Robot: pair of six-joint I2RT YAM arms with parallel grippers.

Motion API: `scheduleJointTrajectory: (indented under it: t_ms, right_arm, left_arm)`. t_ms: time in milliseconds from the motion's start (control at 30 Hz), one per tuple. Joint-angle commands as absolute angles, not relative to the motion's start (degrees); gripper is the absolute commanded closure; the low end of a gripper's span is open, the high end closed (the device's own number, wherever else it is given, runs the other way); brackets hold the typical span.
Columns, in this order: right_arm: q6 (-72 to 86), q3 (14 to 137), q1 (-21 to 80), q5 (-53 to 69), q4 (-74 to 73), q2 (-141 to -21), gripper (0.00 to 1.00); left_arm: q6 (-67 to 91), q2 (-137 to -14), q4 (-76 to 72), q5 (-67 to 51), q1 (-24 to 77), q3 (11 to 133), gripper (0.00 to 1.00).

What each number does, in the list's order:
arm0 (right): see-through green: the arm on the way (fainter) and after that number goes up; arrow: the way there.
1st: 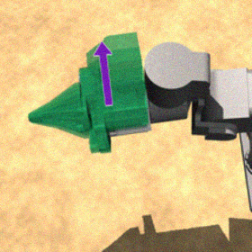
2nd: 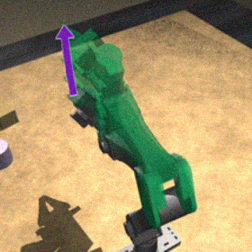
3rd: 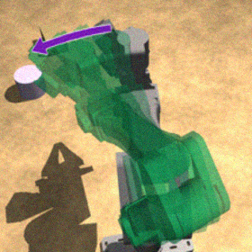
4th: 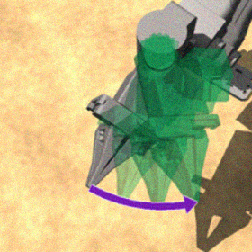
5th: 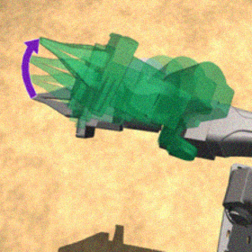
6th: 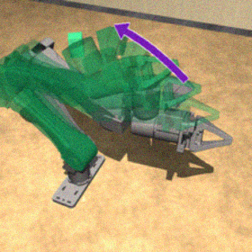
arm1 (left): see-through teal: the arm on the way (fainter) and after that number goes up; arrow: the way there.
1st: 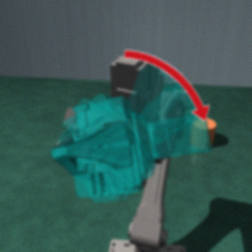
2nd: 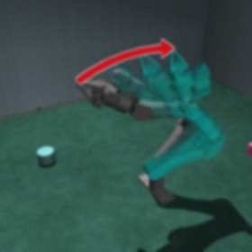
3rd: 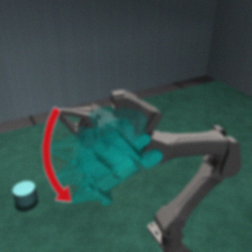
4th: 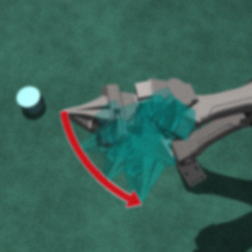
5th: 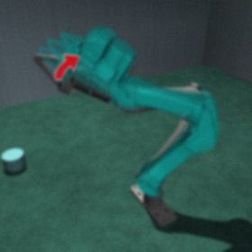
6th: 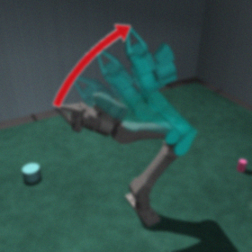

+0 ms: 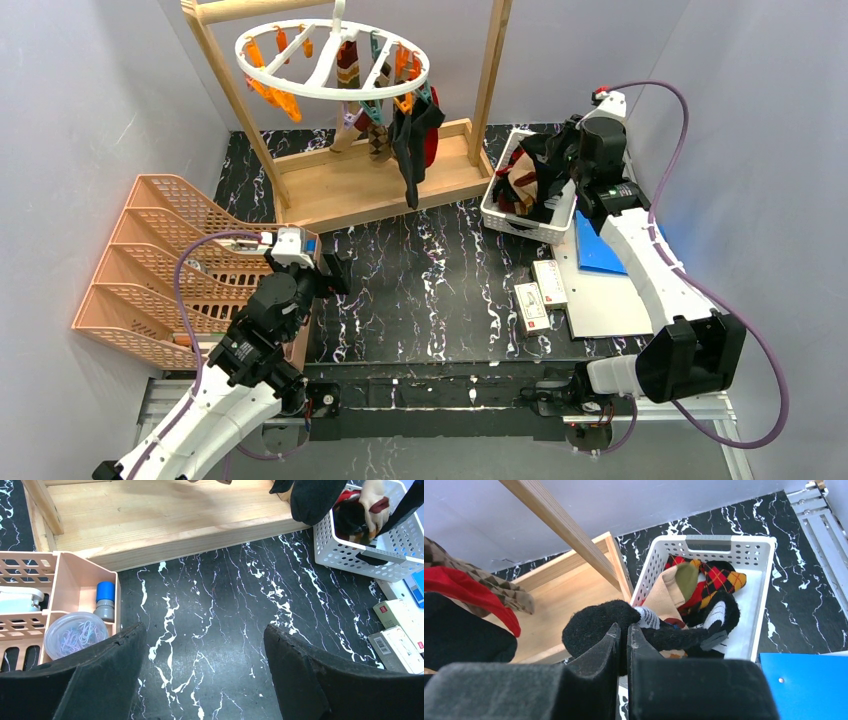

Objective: Clip the socks to the hanger
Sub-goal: Pick up the sock from the bin.

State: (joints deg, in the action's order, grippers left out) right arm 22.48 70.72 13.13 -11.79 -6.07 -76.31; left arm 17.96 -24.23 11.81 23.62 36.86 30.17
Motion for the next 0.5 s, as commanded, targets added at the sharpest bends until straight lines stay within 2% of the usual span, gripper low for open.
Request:
scheduleJointTrajectory:
  t_ms: [0, 167, 467]
  right_arm:
    - [22.6, 73.4, 12.8, -10.5, -3.3, -74.4, 0.98]
    - [22.5, 75.1, 12.8, -8.5, -1.9, -75.5, 0.98]
    - [22.1, 87.1, 12.8, -7.9, -2.3, -79.2, 0.99]
  left_arm:
    - [17.6, -23.5, 10.8, 24.6, 36.8, 31.4, 0.17]
    - [17.6, -22.7, 10.7, 24.1, 36.8, 31.3, 0.17]
    - [17.5, -22.0, 10.7, 24.5, 36.8, 31.1, 0.16]
